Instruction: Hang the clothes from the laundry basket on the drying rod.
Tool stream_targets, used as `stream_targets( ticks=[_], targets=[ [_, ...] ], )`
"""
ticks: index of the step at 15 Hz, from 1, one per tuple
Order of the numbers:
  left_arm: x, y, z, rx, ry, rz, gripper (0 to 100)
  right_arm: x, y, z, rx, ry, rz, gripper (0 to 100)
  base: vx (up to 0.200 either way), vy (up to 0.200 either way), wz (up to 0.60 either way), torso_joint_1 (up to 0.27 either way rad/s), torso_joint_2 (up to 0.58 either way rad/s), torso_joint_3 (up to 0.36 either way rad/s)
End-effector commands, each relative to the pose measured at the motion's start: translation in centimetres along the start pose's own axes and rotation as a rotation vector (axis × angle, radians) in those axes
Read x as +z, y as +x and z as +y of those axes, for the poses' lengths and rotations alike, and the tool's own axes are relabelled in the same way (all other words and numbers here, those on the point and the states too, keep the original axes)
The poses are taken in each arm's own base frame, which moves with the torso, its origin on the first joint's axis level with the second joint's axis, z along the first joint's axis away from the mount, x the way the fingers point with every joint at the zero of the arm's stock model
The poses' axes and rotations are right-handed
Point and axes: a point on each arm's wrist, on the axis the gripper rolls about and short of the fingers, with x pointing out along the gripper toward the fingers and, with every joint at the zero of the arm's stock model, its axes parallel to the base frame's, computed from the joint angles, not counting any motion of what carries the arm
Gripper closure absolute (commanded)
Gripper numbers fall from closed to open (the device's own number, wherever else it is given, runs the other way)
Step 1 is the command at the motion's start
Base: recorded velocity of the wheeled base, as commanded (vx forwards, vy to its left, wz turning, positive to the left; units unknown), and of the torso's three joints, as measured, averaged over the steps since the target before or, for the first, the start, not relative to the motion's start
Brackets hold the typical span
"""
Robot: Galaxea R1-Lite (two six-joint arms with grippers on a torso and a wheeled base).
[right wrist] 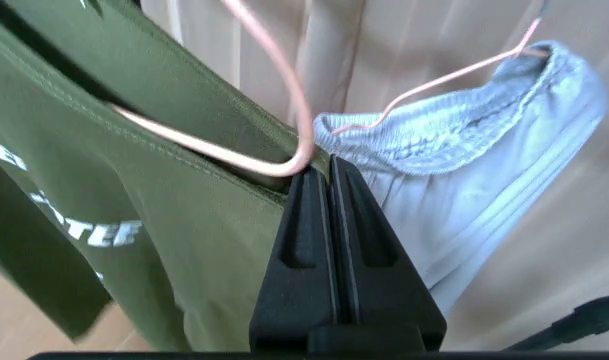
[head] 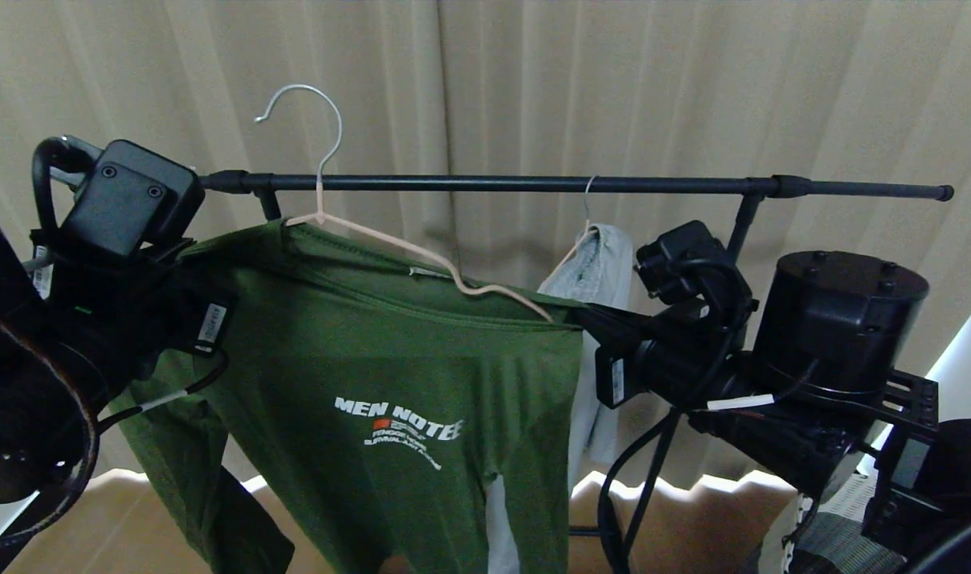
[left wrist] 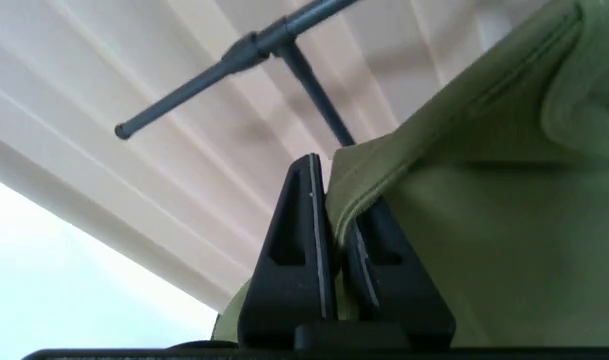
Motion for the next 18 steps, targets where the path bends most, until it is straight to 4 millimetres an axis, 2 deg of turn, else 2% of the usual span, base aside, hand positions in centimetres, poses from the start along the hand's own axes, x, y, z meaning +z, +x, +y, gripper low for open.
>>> stream_targets(
  ticks=[1,6,9,11,12,18],
  targets=[
    [-0.8,0.2,0.1,0.021,0.015,0.018,100,0.8,-0.8,-0.3,-0.001,0.007,-0.024,100,0.000,0.000,0.00,0.000,0.00,0.000],
    [-1.3,0.7,-0.8,0.025,0.003,0.001,100,1.9,-0.9,-0.3,0.005,0.011,-0.052,100,0.000,0.000,0.00,0.000,0.00,0.000],
    [-1.5,0.8,-1.0,0.026,0.002,0.000,100,4.5,-1.0,-0.4,0.011,0.012,-0.058,100,0.000,0.000,0.00,0.000,0.00,0.000],
    [-1.4,0.8,-0.9,0.029,-0.008,-0.004,100,5.3,-1.7,-0.4,0.023,0.005,-0.037,100,0.000,0.000,0.00,0.000,0.00,0.000],
    [-1.3,0.8,-0.9,0.029,-0.013,-0.010,100,5.4,-2.0,0.0,0.038,0.003,-0.035,0,0.000,0.000,0.00,0.000,0.00,0.000],
    [-0.6,1.3,-1.4,0.050,-0.061,-0.072,100,5.6,-2.5,1.9,0.102,-0.049,-0.049,0,0.000,0.000,0.00,0.000,0.00,0.000]
  ],
)
